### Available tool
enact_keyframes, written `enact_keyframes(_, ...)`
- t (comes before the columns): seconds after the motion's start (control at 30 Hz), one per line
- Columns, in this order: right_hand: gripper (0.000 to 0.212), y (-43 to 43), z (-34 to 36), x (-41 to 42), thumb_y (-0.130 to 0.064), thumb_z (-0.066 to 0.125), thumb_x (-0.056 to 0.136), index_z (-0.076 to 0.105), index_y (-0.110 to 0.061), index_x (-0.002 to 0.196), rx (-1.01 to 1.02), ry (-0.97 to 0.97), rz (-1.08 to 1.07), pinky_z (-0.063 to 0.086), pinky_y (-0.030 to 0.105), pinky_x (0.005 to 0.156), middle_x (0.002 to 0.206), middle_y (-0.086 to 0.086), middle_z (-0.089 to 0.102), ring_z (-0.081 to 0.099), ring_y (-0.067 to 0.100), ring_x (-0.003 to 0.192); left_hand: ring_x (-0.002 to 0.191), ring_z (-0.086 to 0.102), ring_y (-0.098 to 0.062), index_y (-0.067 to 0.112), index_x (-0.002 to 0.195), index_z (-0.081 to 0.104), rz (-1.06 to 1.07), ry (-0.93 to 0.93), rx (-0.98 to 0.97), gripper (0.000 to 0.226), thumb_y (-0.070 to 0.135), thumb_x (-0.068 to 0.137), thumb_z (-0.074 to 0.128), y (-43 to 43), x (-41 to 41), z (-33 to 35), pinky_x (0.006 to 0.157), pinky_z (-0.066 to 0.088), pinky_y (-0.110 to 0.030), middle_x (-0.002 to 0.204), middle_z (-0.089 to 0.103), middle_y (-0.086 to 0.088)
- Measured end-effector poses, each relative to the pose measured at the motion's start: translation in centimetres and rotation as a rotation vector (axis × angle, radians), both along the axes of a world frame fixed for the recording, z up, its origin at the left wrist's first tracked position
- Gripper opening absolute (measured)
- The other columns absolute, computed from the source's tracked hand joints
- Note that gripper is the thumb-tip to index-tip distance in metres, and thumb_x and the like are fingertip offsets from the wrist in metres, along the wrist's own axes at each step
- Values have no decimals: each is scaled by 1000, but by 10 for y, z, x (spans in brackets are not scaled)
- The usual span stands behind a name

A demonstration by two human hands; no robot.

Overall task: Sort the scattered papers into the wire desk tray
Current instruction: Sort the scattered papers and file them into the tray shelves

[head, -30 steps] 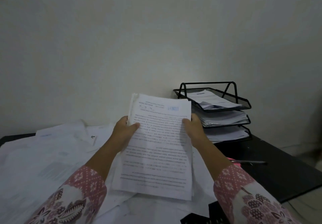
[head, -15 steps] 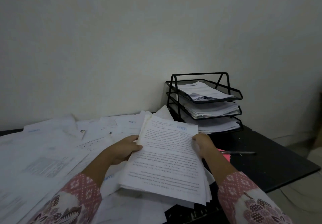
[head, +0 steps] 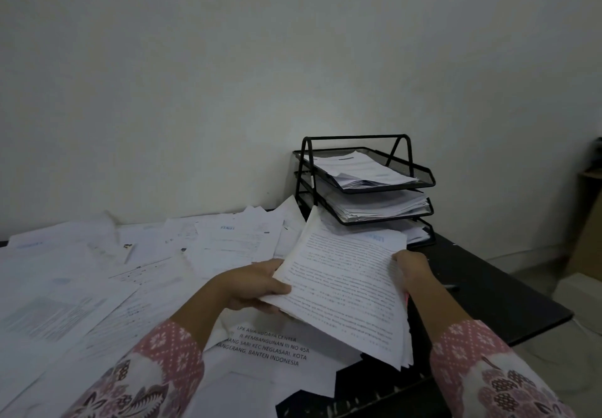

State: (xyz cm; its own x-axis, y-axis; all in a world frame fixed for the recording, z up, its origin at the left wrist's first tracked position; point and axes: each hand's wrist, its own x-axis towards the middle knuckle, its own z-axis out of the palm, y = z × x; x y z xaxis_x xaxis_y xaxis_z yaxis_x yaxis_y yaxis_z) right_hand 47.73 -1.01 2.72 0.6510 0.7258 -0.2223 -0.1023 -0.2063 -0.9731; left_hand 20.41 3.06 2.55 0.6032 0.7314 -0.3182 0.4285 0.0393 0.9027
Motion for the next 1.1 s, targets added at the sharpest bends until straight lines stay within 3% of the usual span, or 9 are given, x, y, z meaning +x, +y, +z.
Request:
enact_keyframes(0.1,37,2,-1,13,0,47,91,49,9,127,-16,-38,10,38,29,76,99,15,50,44,22,70,76,64,-12,22,134,37,26,13,44,44,5,95,49,3,15,0,50,47,-17,114,61,-3)
enact_keyframes(0.23,38,6,-6,32,-1,51,89,49,12,125,-82,4,39,35,31,76,94,11,47,42,21,70,57,65,-7,17,129,39,92,-39,48,40,0,94,46,4,38,3,43,40,-15,106,59,-6)
enact_keyframes(0.47,39,-1,-3,49,-11,55,91,49,11,123,-122,-66,52,35,31,60,96,16,52,48,27,80,67,65,-16,8,123,40,289,-183,26,34,-4,92,43,11,86,-2,39,38,-13,116,54,-12)
enact_keyframes(0.53,31,-3,0,54,-10,55,91,51,9,115,-101,-4,46,37,31,54,80,13,48,47,27,66,74,64,-19,9,117,41,358,-240,15,31,-6,90,42,13,100,-6,38,38,-13,117,53,-13)
enact_keyframes(0.63,19,-4,-1,57,-9,56,90,47,3,101,21,217,1,43,33,54,78,13,48,49,24,66,85,57,-21,15,103,42,464,-299,25,26,-7,88,41,15,119,-9,41,43,-15,103,51,-7)
enact_keyframes(0.77,15,-1,-7,51,-11,63,87,53,-1,94,242,445,-76,51,25,49,87,12,55,57,21,73,91,58,-23,7,118,38,513,-326,88,32,-1,88,47,18,138,-17,55,53,-27,106,51,-9)
enact_keyframes(0.87,6,3,-9,41,-3,57,89,53,0,92,370,518,-107,51,32,75,95,15,57,59,23,81,105,53,-22,8,132,34,448,-297,165,41,13,94,49,17,145,-19,77,53,-29,121,48,-6)
enact_keyframes(0.97,16,7,-15,38,1,45,92,46,-3,107,258,330,-68,50,39,80,90,14,54,55,27,82,132,32,-25,13,140,33,350,-78,391,48,33,98,41,18,143,-25,108,29,-34,140,32,-8)
enact_keyframes(1.1,15,22,-16,49,1,35,90,48,-2,97,71,-65,-91,32,28,46,66,10,44,41,18,53,142,4,-26,14,149,18,235,151,605,57,42,100,28,19,135,-31,114,15,-43,157,1,-4)
